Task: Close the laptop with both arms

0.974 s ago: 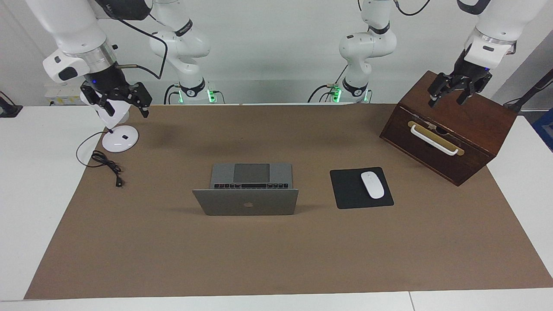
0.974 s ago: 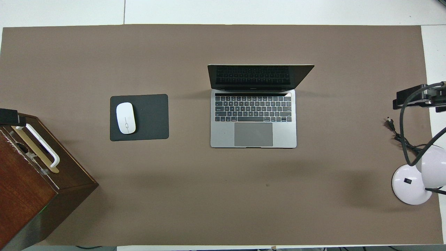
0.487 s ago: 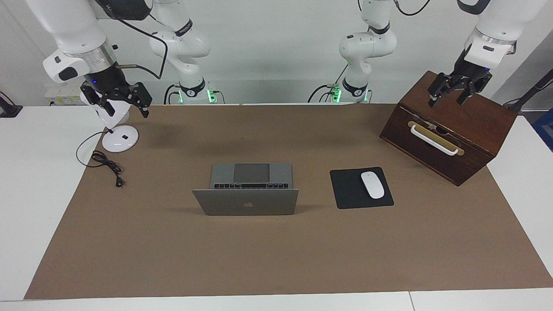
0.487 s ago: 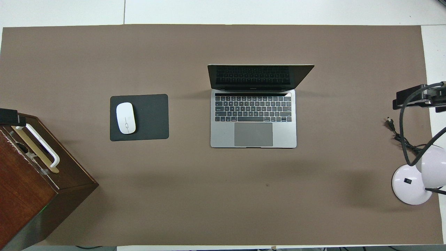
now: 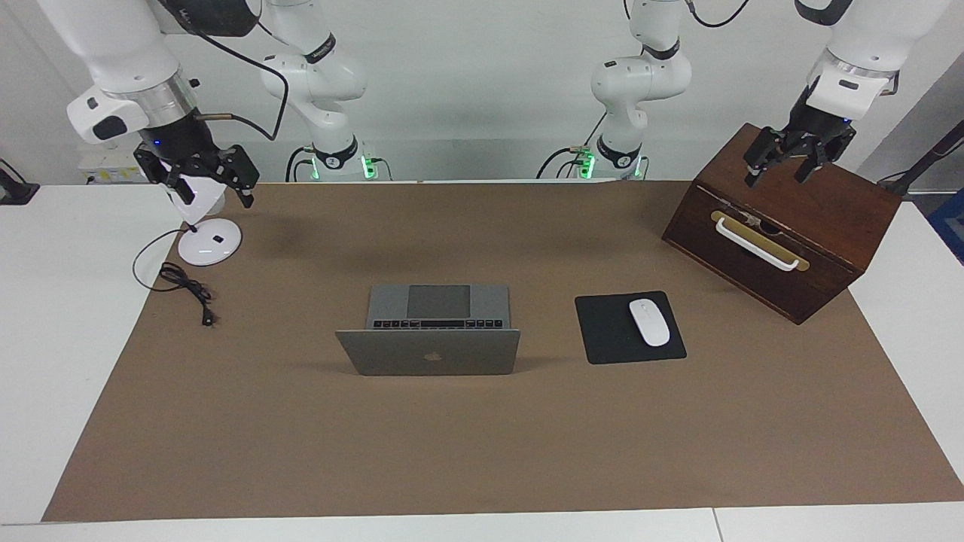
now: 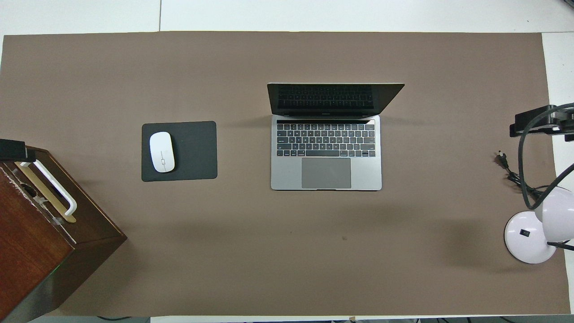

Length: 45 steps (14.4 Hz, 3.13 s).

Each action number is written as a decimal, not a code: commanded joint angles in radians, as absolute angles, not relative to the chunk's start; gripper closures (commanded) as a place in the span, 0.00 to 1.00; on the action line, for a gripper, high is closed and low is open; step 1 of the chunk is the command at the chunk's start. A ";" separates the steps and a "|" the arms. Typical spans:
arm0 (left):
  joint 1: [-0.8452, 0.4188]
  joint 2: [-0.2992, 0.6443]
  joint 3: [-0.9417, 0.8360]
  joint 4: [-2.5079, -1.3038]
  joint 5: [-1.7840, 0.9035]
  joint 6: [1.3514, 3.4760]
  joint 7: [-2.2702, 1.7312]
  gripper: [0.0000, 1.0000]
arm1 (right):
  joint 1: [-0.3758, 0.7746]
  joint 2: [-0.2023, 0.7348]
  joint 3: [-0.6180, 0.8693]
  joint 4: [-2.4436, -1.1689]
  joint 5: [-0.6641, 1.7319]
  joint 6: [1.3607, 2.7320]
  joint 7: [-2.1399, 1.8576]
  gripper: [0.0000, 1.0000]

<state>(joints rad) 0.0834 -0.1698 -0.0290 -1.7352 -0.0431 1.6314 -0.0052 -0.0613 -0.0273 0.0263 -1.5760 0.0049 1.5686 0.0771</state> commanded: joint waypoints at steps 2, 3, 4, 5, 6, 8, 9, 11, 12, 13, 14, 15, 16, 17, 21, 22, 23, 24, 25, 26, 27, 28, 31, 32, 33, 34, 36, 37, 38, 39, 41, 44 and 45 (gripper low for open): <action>0.075 -0.153 -0.032 -1.710 -0.021 1.641 -0.009 0.00 | -0.078 -0.052 0.029 -1.603 0.017 1.591 0.071 0.00; 0.074 -0.153 -0.032 -1.710 -0.014 1.640 -0.009 0.00 | -0.084 -0.052 0.026 -1.605 0.017 1.591 0.069 0.00; 0.074 -0.153 -0.035 -1.710 0.001 1.638 -0.008 0.00 | -0.095 -0.052 0.026 -1.605 0.017 1.594 0.069 0.00; 0.072 -0.153 -0.038 -1.712 0.006 1.638 -0.008 0.00 | -0.098 -0.052 0.026 -1.605 0.017 1.611 0.069 0.00; 0.072 -0.153 -0.038 -1.712 0.006 1.637 -0.008 0.00 | -0.103 -0.048 0.026 -1.597 0.020 1.632 0.072 0.00; 0.075 -0.153 -0.037 -1.712 0.006 1.634 -0.009 0.00 | -0.104 -0.026 0.028 -1.580 0.018 1.747 0.063 0.00; 0.075 -0.153 -0.037 -1.713 0.006 1.638 -0.009 0.00 | -0.101 -0.008 0.031 -1.556 0.018 1.755 0.064 0.00; 0.074 -0.153 -0.037 -1.710 0.011 1.638 -0.009 0.11 | -0.095 0.043 0.031 -1.487 0.015 1.755 0.064 0.00; 0.074 -0.153 -0.038 -1.712 0.011 1.637 -0.009 0.26 | -0.097 0.073 0.034 -1.444 0.011 1.759 0.060 0.01; 0.075 -0.153 -0.037 -1.712 0.011 1.638 -0.009 0.42 | -0.098 0.116 0.035 -1.380 0.011 1.759 0.048 0.05; 0.077 -0.153 -0.037 -1.712 0.011 1.640 -0.009 0.60 | -0.094 0.162 0.041 -1.309 0.011 1.764 0.029 0.10; 0.077 -0.153 -0.037 -1.712 0.012 1.644 -0.008 0.78 | -0.086 0.207 0.044 -1.246 0.011 1.782 0.019 0.15; 0.078 -0.153 -0.037 -1.712 0.011 1.652 -0.008 0.95 | -0.068 0.239 0.055 -1.203 0.009 1.816 0.018 0.29; 0.081 -0.153 -0.037 -1.713 0.012 1.658 -0.006 1.00 | -0.045 0.251 0.063 -1.194 0.003 1.856 0.020 0.54; 0.075 -0.153 -0.038 -1.721 0.012 1.709 -0.002 1.00 | -0.002 0.271 0.066 -1.189 0.003 1.977 0.026 1.00; 0.074 -0.153 -0.040 -1.724 0.011 1.719 0.000 1.00 | 0.015 0.275 0.066 -1.187 0.003 1.996 0.032 1.00; 0.074 -0.153 -0.040 -1.730 0.011 1.738 0.003 1.00 | 0.035 0.276 0.066 -1.187 0.003 2.025 0.041 1.00; 0.074 -0.153 -0.040 -1.738 0.011 1.761 0.012 1.00 | 0.052 0.291 0.066 -1.186 0.003 2.052 0.063 1.00; 0.072 -0.156 -0.041 -1.752 0.009 1.782 0.024 1.00 | 0.069 0.308 0.066 -1.180 0.000 2.083 0.078 1.00; 0.071 -0.163 -0.043 -1.769 0.008 1.799 0.038 1.00 | 0.084 0.334 0.066 -1.157 -0.002 2.109 0.084 1.00; 0.061 -0.169 -0.043 -1.788 0.002 1.815 0.058 1.00 | 0.098 0.365 0.066 -1.119 -0.003 2.115 0.086 1.00; 0.054 -0.173 -0.043 -1.805 -0.002 1.833 0.077 1.00 | 0.115 0.391 0.064 -1.082 -0.009 2.115 0.100 1.00; 0.012 -0.201 -0.043 -1.862 -0.031 1.885 0.090 1.00 | 0.144 0.437 0.064 -1.022 -0.057 2.134 0.120 1.00; -0.007 -0.210 -0.043 -1.888 -0.035 1.919 0.097 1.00 | 0.164 0.439 0.063 -1.022 -0.064 2.138 0.123 1.00; -0.026 -0.225 -0.043 -1.922 -0.040 1.957 0.097 1.00 | 0.187 0.442 0.061 -1.020 -0.095 2.140 0.135 1.00; -0.044 -0.242 -0.043 -1.963 -0.041 2.000 0.097 1.00 | 0.204 0.443 0.061 -1.020 -0.130 2.141 0.159 1.00; -0.081 -0.270 -0.043 -2.028 -0.058 2.067 0.097 1.00 | 0.215 0.445 0.064 -1.020 -0.152 2.146 0.178 1.00; -0.101 -0.279 -0.043 -2.048 -0.067 2.094 0.095 1.00 | 0.215 0.446 0.064 -1.020 -0.152 2.148 0.178 1.00; -0.121 -0.287 -0.043 -2.071 -0.074 2.124 0.094 1.00 | 0.215 0.448 0.064 -1.020 -0.152 2.146 0.176 1.00; -0.142 -0.291 -0.043 -2.091 -0.075 2.156 0.094 1.00 | 0.215 0.449 0.064 -1.020 -0.152 2.143 0.176 1.00; -0.193 -0.307 -0.043 -2.137 -0.090 2.215 0.087 1.00 | 0.215 0.454 0.064 -1.020 -0.152 2.131 0.176 1.00; -0.265 -0.318 -0.043 -2.180 -0.094 2.276 0.086 1.00 | 0.271 0.495 0.054 -1.019 -0.169 2.128 0.182 1.00; -0.287 -0.316 -0.043 -2.195 -0.094 2.295 0.086 1.00 | 0.287 0.514 0.051 -1.016 -0.182 2.134 0.204 1.00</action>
<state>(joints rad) -0.2388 -0.2801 -0.0577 -2.1331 -0.0775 2.2404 0.0742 0.2460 0.4621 0.0580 -1.0495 -0.1382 2.1336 0.1600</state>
